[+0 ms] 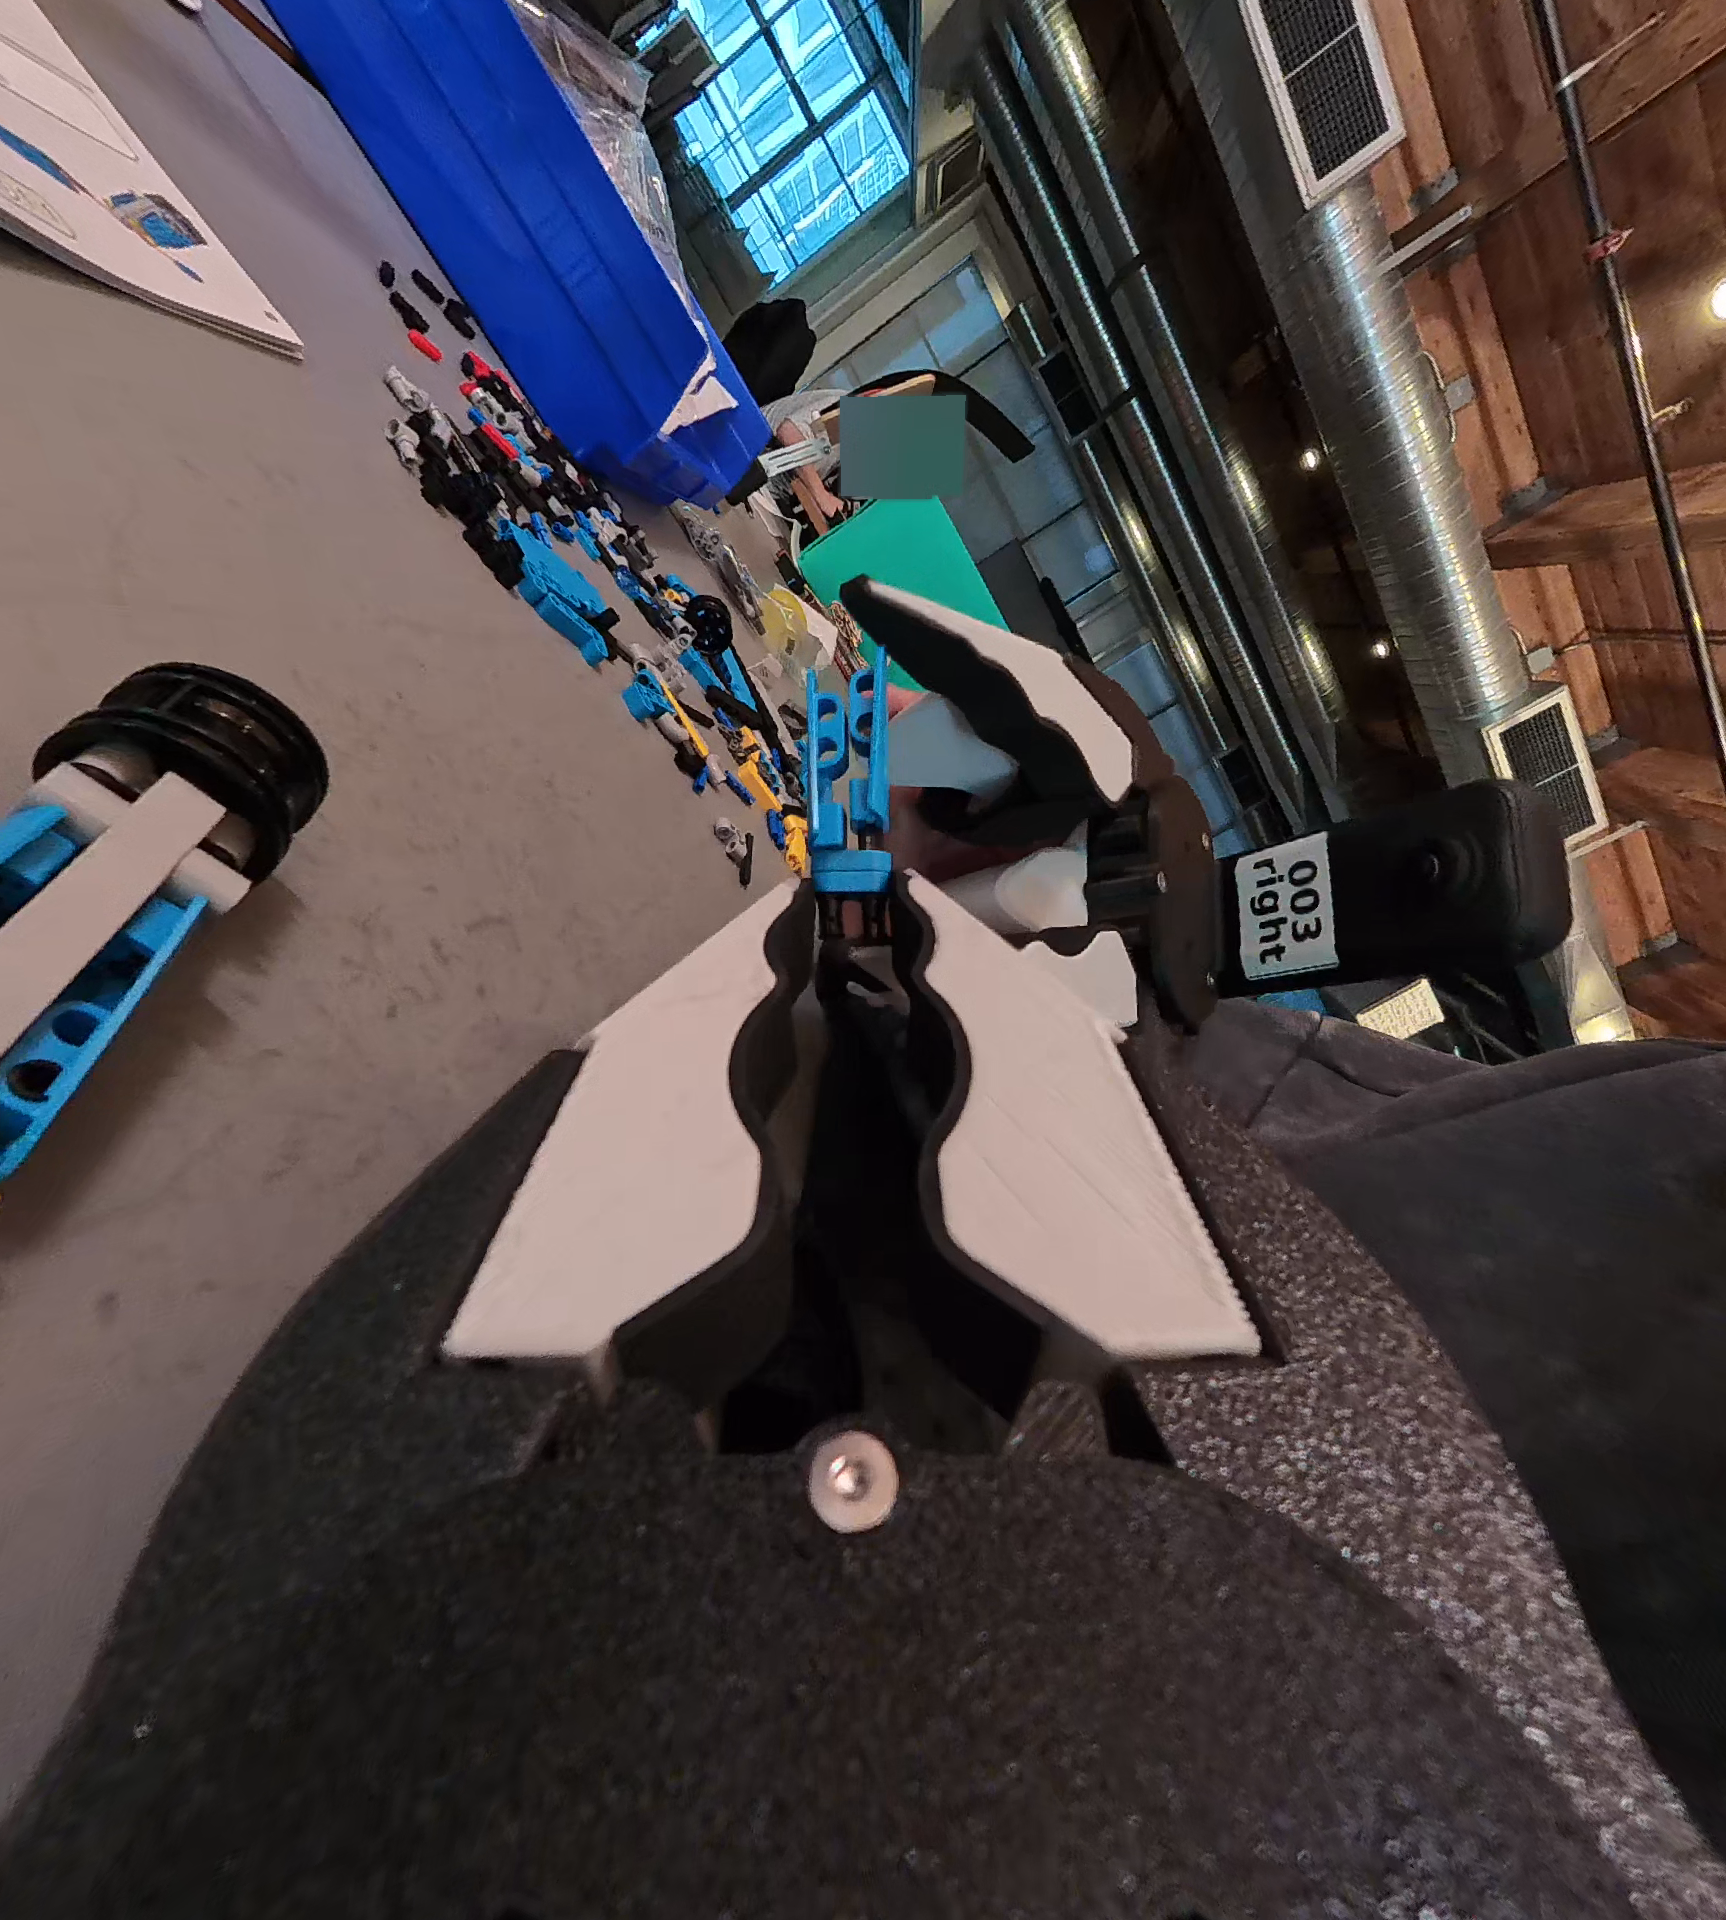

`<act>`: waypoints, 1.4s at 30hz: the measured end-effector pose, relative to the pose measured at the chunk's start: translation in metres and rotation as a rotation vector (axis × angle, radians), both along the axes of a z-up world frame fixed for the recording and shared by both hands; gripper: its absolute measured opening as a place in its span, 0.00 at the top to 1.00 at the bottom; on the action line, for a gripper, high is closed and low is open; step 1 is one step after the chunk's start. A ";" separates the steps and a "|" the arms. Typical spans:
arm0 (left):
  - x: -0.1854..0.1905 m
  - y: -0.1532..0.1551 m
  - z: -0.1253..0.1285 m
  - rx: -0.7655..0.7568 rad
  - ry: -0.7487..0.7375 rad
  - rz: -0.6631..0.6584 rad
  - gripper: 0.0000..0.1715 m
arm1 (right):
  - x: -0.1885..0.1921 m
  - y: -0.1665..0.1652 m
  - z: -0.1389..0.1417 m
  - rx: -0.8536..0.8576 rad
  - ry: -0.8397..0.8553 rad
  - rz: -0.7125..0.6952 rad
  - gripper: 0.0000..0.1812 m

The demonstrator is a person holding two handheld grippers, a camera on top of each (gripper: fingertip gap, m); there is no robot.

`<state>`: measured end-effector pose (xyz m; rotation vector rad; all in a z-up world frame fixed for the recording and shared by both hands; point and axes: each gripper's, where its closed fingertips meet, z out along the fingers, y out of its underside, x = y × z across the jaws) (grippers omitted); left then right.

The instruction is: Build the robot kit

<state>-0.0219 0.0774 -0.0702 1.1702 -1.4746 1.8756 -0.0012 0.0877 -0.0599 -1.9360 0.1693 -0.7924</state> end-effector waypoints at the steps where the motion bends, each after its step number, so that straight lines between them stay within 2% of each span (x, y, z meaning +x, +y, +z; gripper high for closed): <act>1: 0.000 0.000 -0.001 0.001 0.004 0.000 0.92 | 0.000 0.000 -0.002 -0.012 -0.001 0.000 0.65; 8: 0.001 0.000 0.001 -0.009 0.000 0.004 0.92 | -0.002 0.000 -0.002 -0.024 0.008 0.001 0.66; 9: 0.002 0.002 0.005 -0.035 -0.009 0.019 0.98 | -0.018 0.008 -0.011 -0.046 0.072 0.113 0.95; 12: 0.000 0.003 0.007 -0.053 -0.014 0.002 0.98 | -0.020 0.010 -0.008 -0.052 0.036 0.107 0.96; 14: 0.000 0.002 0.008 -0.020 -0.049 0.023 1.00 | -0.020 0.009 -0.007 -0.005 0.100 0.128 0.94; 17: 0.008 0.017 0.004 0.032 -0.057 0.097 1.00 | -0.014 -0.001 -0.006 0.001 0.093 0.108 0.95; 19: 0.013 0.031 0.002 0.099 -0.103 0.147 1.00 | -0.007 -0.012 -0.018 0.029 0.210 0.098 0.92; 20: 0.015 0.037 0.000 0.162 -0.137 0.169 1.00 | -0.005 -0.014 -0.025 0.036 0.284 0.100 0.87; 22: 0.017 0.048 -0.012 0.342 -0.213 0.189 1.00 | -0.002 -0.013 -0.038 0.034 0.412 0.121 0.85; 24: 0.015 0.054 -0.028 0.517 -0.263 0.165 0.99 | -0.002 -0.010 -0.058 -0.019 0.513 0.119 0.79; 26: 0.006 0.051 -0.045 0.662 -0.290 0.082 0.90 | -0.007 -0.007 -0.078 -0.099 0.582 0.122 0.74; 28: -0.008 0.039 -0.059 0.763 -0.328 -0.021 0.83 | -0.011 -0.005 -0.087 -0.141 0.602 0.132 0.68; 31: -0.016 0.030 -0.075 0.943 -0.444 -0.084 0.79 | -0.008 -0.005 -0.083 -0.128 0.577 0.124 0.74; 34: -0.018 0.027 -0.084 1.029 -0.505 -0.113 0.79 | -0.008 -0.006 -0.086 -0.140 0.583 0.136 0.76; 36: -0.012 0.029 -0.087 1.075 -0.529 -0.101 0.79 | -0.006 -0.006 -0.086 -0.153 0.562 0.146 0.83; 38: -0.008 0.028 -0.090 1.092 -0.534 -0.111 0.79 | -0.006 -0.006 -0.088 -0.169 0.577 0.179 0.90; 40: -0.007 0.027 -0.090 1.070 -0.516 -0.124 0.81 | -0.006 -0.005 -0.093 -0.184 0.615 0.186 0.91; 42: -0.006 0.027 -0.090 1.053 -0.497 -0.126 0.87 | -0.008 -0.003 -0.096 -0.196 0.620 0.196 0.90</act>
